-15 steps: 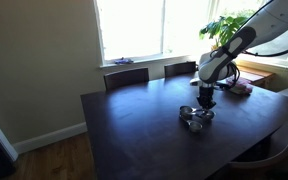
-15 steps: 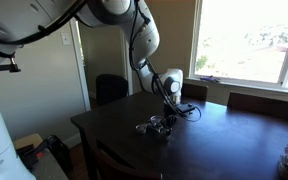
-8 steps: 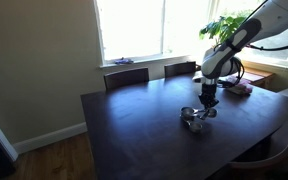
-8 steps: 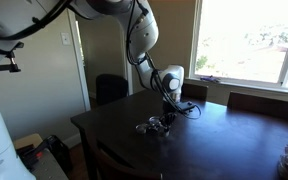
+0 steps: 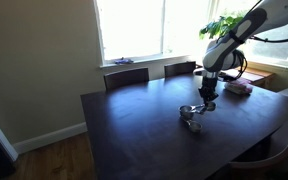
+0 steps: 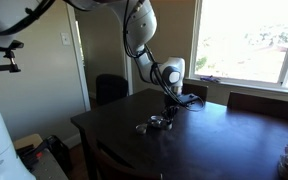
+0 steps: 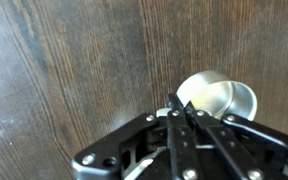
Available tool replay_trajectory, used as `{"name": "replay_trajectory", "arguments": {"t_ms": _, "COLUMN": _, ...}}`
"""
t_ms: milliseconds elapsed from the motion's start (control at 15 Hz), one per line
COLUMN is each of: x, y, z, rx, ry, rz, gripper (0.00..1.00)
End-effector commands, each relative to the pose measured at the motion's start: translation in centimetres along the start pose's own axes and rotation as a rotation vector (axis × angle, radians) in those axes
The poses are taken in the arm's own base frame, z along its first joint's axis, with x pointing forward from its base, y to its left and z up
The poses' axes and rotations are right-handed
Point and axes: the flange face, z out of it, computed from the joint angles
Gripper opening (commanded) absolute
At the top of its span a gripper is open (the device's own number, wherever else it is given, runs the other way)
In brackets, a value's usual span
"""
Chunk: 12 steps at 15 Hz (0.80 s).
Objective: Stack the pots in order of size
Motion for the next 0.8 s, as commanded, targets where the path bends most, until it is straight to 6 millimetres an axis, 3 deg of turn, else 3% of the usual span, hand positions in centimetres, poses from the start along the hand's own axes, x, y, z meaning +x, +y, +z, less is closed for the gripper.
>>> {"name": "replay_trajectory", "arguments": {"t_ms": 0, "x": -0.3, "y": -1.0, "z": -2.9, "rx": -0.062, "ry": 0.01, "rz": -0.002, "gripper": 0.05}}
{"name": "replay_trajectory", "arguments": {"t_ms": 333, "x": -0.4, "y": -0.9, "z": -4.8, "rx": -0.116, "ry": 0.002, "rz": -0.01, "gripper": 0.05}}
{"name": "replay_trajectory", "arguments": {"t_ms": 733, "x": 3.1, "y": -0.4, "z": -5.4, "rx": -0.156, "ry": -0.043, "rz": -0.121, "gripper": 0.04}}
